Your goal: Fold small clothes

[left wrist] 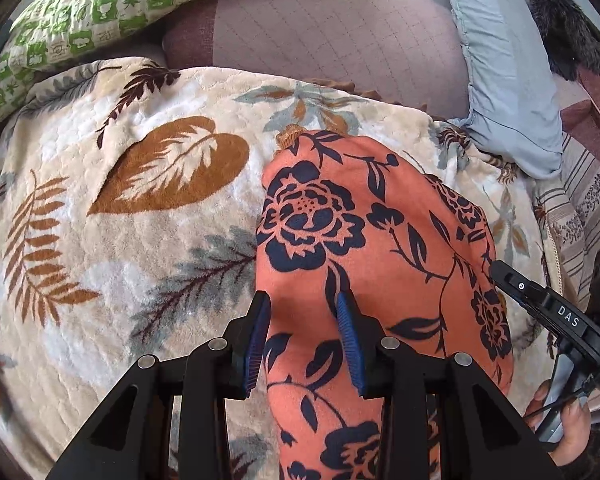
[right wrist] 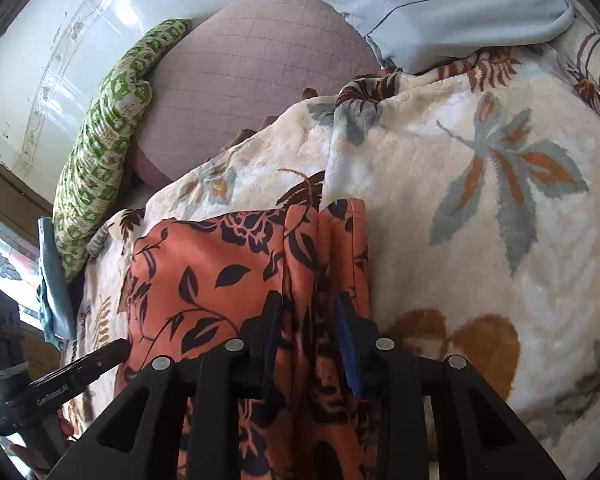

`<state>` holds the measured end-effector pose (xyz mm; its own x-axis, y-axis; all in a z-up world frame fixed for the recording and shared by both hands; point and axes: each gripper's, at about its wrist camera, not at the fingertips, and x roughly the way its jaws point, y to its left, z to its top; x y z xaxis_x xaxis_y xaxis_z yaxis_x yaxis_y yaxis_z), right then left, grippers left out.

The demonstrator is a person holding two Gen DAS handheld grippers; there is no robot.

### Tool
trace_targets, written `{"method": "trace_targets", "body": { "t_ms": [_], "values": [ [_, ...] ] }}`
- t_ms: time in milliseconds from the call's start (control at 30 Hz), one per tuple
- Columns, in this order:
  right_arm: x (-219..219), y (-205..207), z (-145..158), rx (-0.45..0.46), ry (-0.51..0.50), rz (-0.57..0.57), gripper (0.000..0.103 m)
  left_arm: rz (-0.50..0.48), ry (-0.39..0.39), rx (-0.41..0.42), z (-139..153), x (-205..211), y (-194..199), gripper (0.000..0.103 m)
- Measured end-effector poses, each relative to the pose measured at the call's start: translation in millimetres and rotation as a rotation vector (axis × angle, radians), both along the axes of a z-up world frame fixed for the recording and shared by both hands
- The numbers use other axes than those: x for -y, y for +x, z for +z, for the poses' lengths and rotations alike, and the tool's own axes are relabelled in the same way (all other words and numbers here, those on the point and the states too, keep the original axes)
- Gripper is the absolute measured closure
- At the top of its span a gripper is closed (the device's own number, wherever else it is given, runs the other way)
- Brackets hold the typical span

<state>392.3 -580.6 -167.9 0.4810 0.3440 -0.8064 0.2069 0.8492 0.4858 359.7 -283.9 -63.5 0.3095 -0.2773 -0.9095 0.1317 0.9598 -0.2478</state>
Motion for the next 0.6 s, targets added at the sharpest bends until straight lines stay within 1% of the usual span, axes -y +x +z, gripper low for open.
{"method": "trace_targets", "body": {
  "t_ms": [33, 100, 133, 200, 267, 333, 367, 400, 433, 467, 533, 567, 600],
  "values": [
    [3, -9, 4, 0.004, 0.024, 0.003, 0.072, 0.009, -0.035, -0.016, 4, -9, -5, 0.069],
    [9, -27, 9, 0.007, 0.076, 0.006, 0.060, 0.029, -0.124, -0.062, 6, -28, -17, 0.068],
    [11, -35, 8, 0.004, 0.100, 0.004, 0.057, 0.041, -0.167, -0.088, 5, -36, -22, 0.067],
    [11, -49, 2, -0.007, 0.148, 0.002, 0.056, 0.059, -0.239, -0.144, -3, -46, -35, 0.067],
    [6, -57, -9, -0.022, 0.175, 0.002, 0.056, 0.056, -0.277, -0.186, -14, -47, -46, 0.066],
    [-3, -61, -16, -0.028, 0.181, 0.003, 0.056, 0.051, -0.256, -0.206, -21, -43, -54, 0.066],
    [-9, -61, -13, -0.023, 0.172, 0.026, 0.064, 0.048, -0.241, -0.204, -20, -41, -57, 0.066],
    [-16, -61, -5, -0.004, 0.141, 0.064, 0.086, 0.042, -0.233, -0.193, -16, -40, -61, 0.066],
    [-22, -62, 7, 0.029, 0.094, 0.104, 0.091, 0.036, -0.224, -0.174, -12, -40, -65, 0.066],
    [-26, -65, 19, 0.067, 0.046, 0.119, 0.091, 0.031, -0.206, -0.158, -9, -39, -68, 0.066],
    [-25, -73, 31, 0.109, -0.029, 0.106, 0.094, 0.022, -0.177, -0.143, -10, -37, -72, 0.066],
    [-25, -74, 29, 0.107, -0.105, 0.100, 0.097, 0.024, -0.165, -0.143, -13, -36, -72, 0.065],
    [-24, -72, 19, 0.065, -0.184, 0.092, 0.103, 0.030, -0.141, -0.144, -17, -34, -71, 0.064]
  ]
}}
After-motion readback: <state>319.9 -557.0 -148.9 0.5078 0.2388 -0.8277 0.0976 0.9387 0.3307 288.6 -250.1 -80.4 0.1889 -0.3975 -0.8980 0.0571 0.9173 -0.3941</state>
